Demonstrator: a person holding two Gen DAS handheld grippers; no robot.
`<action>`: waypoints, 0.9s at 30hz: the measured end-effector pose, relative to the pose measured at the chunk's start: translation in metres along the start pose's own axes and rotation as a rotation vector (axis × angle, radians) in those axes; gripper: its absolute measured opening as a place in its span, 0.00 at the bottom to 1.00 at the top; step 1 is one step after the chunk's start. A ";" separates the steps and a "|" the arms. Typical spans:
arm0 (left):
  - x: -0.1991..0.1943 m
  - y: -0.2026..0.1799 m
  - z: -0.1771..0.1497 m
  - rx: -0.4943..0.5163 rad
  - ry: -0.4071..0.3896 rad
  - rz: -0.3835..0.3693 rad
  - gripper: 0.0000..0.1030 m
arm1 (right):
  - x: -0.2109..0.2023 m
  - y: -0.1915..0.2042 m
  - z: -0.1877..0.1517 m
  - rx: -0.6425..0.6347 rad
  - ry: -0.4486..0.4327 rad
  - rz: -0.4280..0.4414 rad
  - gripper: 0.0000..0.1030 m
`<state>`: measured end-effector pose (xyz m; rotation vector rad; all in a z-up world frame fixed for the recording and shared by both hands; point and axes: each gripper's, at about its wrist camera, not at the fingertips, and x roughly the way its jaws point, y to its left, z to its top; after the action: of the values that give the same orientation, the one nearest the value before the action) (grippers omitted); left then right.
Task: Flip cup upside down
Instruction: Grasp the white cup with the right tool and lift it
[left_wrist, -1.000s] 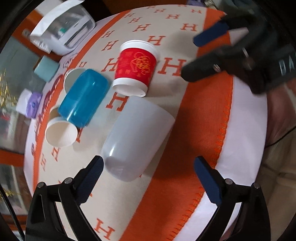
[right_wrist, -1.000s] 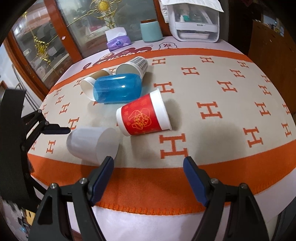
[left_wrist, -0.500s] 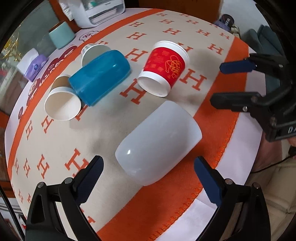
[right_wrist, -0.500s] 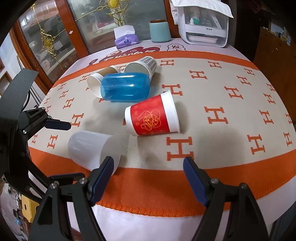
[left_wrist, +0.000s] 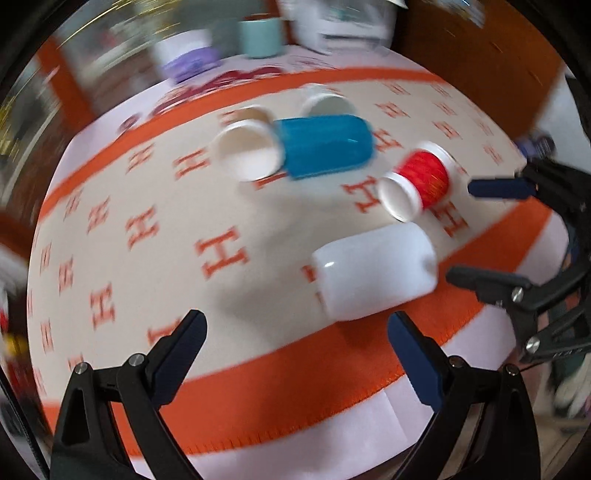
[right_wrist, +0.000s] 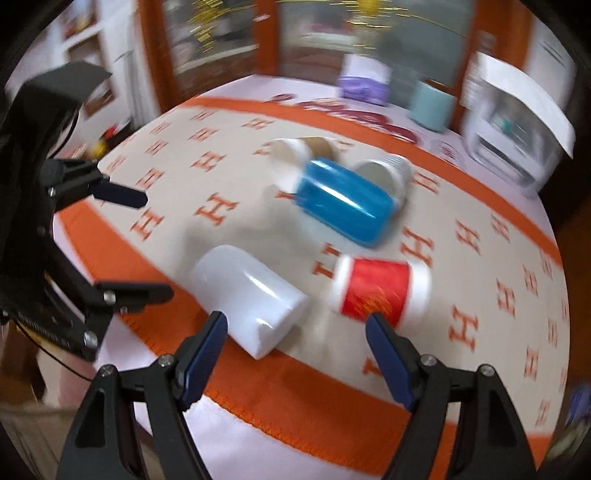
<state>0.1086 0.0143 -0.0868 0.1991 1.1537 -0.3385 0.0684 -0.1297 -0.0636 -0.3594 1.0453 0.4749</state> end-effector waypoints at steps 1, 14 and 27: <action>-0.001 0.005 -0.004 -0.034 -0.009 0.008 0.95 | 0.005 0.006 0.006 -0.047 0.024 0.013 0.75; 0.029 0.045 -0.066 -0.329 -0.013 0.064 0.95 | 0.071 0.062 0.047 -0.427 0.325 -0.007 0.75; 0.041 0.056 -0.072 -0.351 0.005 0.021 0.95 | 0.118 0.086 0.060 -0.514 0.529 -0.035 0.75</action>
<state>0.0814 0.0837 -0.1538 -0.0962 1.1957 -0.1131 0.1154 -0.0033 -0.1460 -0.9977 1.4191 0.6349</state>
